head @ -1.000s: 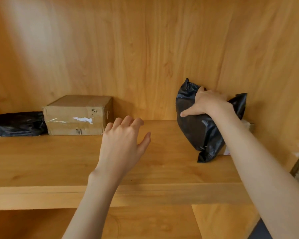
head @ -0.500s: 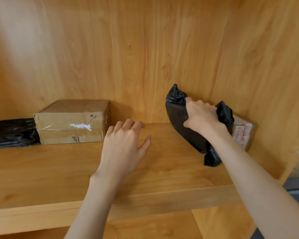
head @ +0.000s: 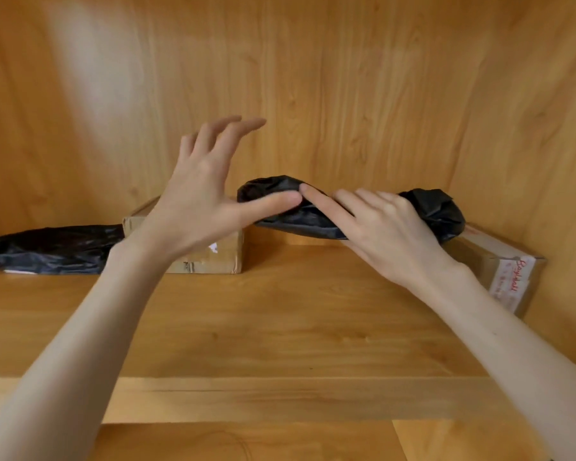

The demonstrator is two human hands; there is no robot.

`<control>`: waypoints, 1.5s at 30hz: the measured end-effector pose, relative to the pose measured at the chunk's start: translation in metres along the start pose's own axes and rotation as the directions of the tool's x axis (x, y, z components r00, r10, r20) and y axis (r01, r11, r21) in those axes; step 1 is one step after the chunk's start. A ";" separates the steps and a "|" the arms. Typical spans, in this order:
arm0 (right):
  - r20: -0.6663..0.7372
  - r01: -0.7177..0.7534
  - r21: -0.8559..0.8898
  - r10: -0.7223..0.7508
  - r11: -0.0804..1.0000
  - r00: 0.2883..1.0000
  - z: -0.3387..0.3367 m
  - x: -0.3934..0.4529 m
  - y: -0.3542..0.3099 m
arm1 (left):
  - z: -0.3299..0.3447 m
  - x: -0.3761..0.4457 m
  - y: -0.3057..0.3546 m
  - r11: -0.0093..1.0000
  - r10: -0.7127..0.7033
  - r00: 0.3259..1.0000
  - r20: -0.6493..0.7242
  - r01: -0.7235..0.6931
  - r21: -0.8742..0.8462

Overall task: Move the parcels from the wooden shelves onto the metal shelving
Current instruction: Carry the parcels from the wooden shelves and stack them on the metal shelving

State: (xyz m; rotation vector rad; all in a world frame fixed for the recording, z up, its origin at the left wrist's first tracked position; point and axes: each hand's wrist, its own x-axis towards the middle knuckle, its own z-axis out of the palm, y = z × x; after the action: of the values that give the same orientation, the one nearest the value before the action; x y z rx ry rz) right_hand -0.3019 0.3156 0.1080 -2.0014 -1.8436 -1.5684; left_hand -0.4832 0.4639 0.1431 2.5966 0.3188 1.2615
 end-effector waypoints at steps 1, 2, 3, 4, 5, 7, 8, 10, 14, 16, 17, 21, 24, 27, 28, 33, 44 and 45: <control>-0.021 0.021 0.005 -0.021 1.000 1.000 0.000 0.000 -0.002 | -0.004 0.004 -0.003 0.983 -0.133 0.989 0.061 0.139 -0.119; -0.040 0.036 0.014 -0.035 0.999 0.999 0.001 0.000 -0.003 | -0.006 0.007 -0.007 0.935 -0.265 0.952 0.151 0.292 -0.202; -0.052 0.048 0.034 -0.046 0.998 0.998 0.001 0.000 -0.005 | -0.006 0.009 -0.010 0.861 -0.374 0.893 0.251 0.435 -0.264; -0.062 0.060 0.056 -0.056 0.997 0.996 0.002 0.000 -0.007 | -0.006 0.009 -0.012 0.765 -0.452 0.820 0.351 0.559 -0.320; -0.069 0.073 0.072 -0.068 0.995 0.995 0.002 0.001 -0.009 | -0.005 0.008 -0.014 0.659 -0.497 0.749 0.438 0.654 -0.372; -0.088 0.109 0.074 -0.103 0.991 0.991 0.004 0.003 -0.013 | 0.000 0.003 -0.014 0.488 -0.528 0.665 0.528 0.746 -0.453; -0.104 0.130 0.074 -0.122 0.989 0.987 0.005 0.004 -0.015 | 0.001 0.003 -0.013 0.439 -0.538 0.653 0.533 0.757 -0.484; -0.145 0.159 0.084 -0.146 0.984 0.979 0.008 0.005 -0.019 | 0.005 0.005 -0.009 0.406 -0.551 0.668 0.500 0.738 -0.540; -0.235 0.182 0.048 -0.166 0.982 0.958 0.009 0.003 -0.019 | 0.007 0.000 -0.004 0.325 -0.538 0.665 0.518 0.731 -0.600; -0.275 0.192 0.028 -0.177 0.981 0.945 0.010 0.002 -0.016 | 0.011 -0.007 -0.005 0.198 -0.527 0.606 0.596 0.770 -0.607; -0.283 0.200 0.022 -0.186 0.980 0.941 0.011 0.002 -0.016 | 0.015 -0.010 -0.005 0.131 -0.523 0.580 0.625 0.779 -0.613; -0.278 0.194 0.078 -0.166 0.978 0.946 0.017 0.001 -0.018 | 0.028 -0.016 0.000 0.001 -0.522 0.571 0.634 0.744 -0.669; -0.219 0.153 0.151 -0.118 0.977 0.969 0.015 -0.003 -0.017 | 0.034 -0.015 -0.006 0.019 -0.549 0.638 0.540 0.655 -0.755; -0.206 0.075 0.266 -0.019 0.961 0.978 0.006 -0.005 -0.015 | 0.035 -0.018 -0.008 0.178 -0.615 0.715 0.332 0.535 -0.826; -0.217 0.039 0.312 0.032 0.949 0.976 0.002 -0.005 -0.016 | 0.035 -0.018 -0.009 0.209 -0.625 0.733 0.269 0.489 -0.847; -0.188 -0.227 0.595 0.407 0.771 0.894 -0.014 -0.007 -0.012 | 0.034 -0.024 -0.013 0.362 -0.599 0.800 0.030 0.304 -0.881; 0.390 -0.517 0.795 0.385 0.318 0.837 -0.014 0.011 0.030 | 0.013 -0.017 -0.040 0.678 -0.157 0.975 0.160 0.224 -0.700; 0.445 -0.531 0.789 0.310 0.308 0.841 -0.014 0.016 0.031 | 0.011 -0.013 -0.040 0.689 -0.125 0.975 0.185 0.219 -0.691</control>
State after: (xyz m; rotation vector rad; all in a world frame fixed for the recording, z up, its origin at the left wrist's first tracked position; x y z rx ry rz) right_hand -0.2906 0.3091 0.1434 -1.8098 -1.4303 -0.0612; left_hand -0.4860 0.4970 0.1145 1.9012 0.0260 0.9003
